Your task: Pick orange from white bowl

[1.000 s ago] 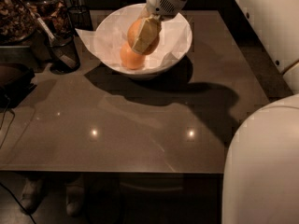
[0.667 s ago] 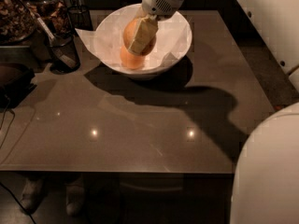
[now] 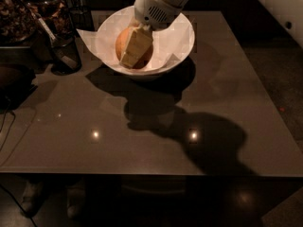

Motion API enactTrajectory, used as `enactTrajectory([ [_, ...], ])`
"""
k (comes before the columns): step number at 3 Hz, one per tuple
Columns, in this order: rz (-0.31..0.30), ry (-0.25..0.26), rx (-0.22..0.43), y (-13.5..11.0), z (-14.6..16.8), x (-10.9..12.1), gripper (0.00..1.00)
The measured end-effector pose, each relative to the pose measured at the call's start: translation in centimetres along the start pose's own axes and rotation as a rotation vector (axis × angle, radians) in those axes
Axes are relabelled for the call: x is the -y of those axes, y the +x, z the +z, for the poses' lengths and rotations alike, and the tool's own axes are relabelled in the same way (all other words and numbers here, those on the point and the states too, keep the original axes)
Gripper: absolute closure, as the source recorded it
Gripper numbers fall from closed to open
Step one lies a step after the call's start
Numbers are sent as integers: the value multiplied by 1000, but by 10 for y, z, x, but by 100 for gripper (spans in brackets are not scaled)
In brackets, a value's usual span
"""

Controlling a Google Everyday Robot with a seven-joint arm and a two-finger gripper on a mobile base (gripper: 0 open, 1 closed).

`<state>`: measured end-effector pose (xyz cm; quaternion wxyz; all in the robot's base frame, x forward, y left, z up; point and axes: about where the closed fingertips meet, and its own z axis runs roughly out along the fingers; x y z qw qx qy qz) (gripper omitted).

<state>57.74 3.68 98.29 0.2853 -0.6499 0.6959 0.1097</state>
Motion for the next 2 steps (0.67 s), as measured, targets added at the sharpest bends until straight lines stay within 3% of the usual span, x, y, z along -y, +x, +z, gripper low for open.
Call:
enactTrajectory([
  [1, 41, 25, -73, -14, -15, -60, 100],
  [2, 44, 28, -73, -14, -16, -61, 100],
])
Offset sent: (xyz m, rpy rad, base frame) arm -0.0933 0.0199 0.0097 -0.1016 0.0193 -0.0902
